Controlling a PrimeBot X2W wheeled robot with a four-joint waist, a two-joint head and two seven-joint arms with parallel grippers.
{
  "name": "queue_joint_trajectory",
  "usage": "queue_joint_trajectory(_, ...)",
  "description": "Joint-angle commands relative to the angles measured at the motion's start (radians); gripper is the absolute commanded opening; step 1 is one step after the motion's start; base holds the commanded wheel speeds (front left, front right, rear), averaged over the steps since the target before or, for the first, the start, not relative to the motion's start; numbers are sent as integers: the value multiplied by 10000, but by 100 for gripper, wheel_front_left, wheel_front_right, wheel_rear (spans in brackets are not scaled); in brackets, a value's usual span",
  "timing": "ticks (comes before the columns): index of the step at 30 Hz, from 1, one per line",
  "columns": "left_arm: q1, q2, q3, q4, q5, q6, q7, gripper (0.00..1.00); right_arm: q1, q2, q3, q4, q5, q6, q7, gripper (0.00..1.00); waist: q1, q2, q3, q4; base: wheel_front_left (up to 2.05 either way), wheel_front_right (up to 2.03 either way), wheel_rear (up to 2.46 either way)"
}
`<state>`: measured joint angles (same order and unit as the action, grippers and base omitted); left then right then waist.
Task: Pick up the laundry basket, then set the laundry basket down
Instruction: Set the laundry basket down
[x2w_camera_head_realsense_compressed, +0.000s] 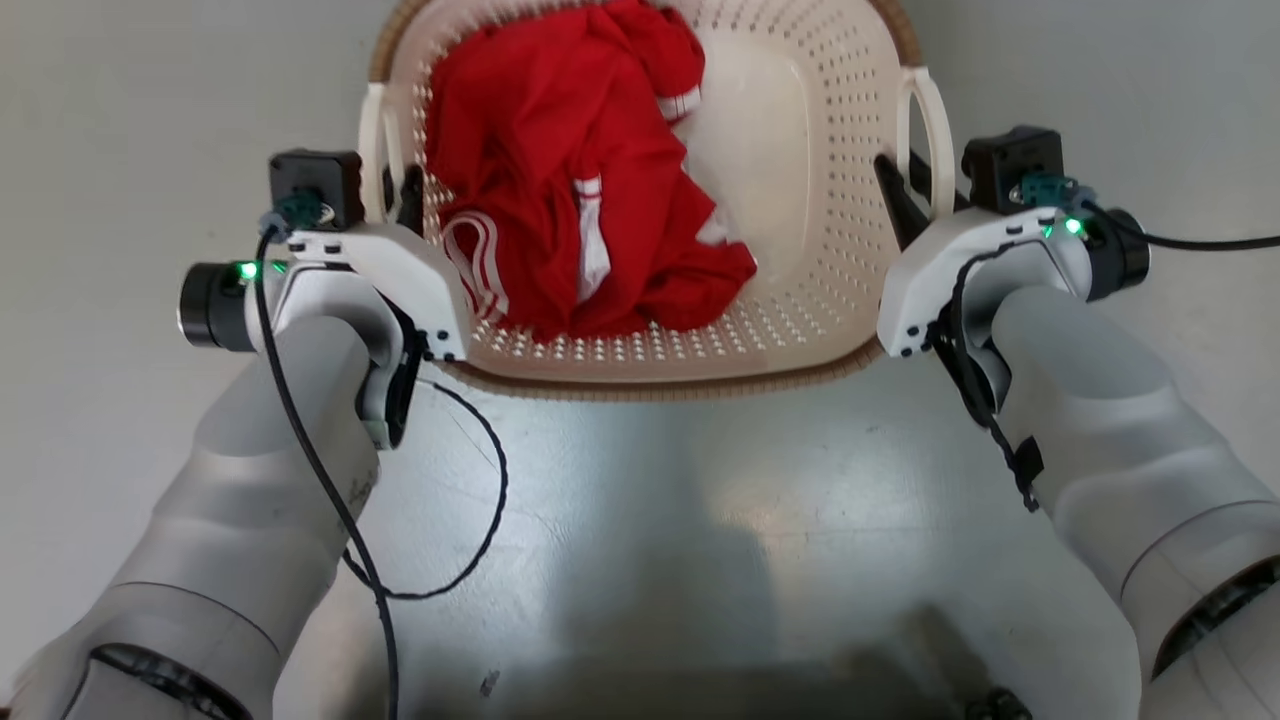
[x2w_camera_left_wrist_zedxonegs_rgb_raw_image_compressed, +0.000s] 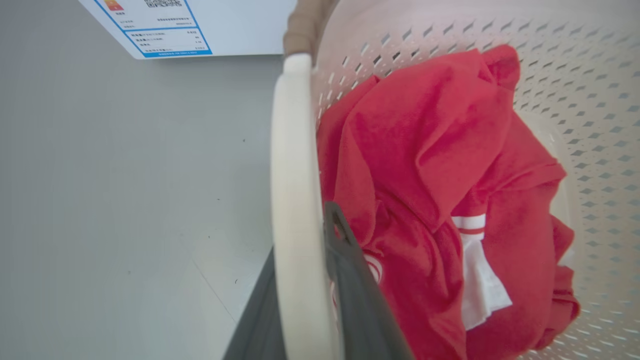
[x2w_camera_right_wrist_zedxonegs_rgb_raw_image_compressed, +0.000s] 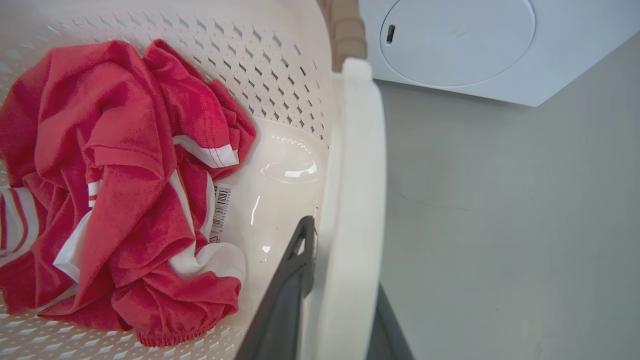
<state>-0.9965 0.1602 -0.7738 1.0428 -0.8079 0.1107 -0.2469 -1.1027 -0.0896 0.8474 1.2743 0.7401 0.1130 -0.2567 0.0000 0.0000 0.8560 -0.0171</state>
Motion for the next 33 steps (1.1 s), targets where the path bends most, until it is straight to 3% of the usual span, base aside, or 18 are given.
queue_joint_trajectory(1, -364, 135, 331, -411, 361, -46, -148, 0, 459, 359, 70, -271, -478, 177, -50, 0, 0, 0, 352, -66, 0, 0, 0)
queue_joint_trajectory(18, -158, -28, 2232, -640, 2380, -361, -148, 0, 914, 389, -2059, -798, -2395, 177, -50, 0, 0, 0, 818, -209, 0, 0, 0)
queue_joint_trajectory(33, -174, -355, 3138, -98, 3393, -726, -149, 0, 1294, 393, -2407, -1098, -2580, 177, -51, 0, 0, 0, 897, -253, 0, 0, 0)
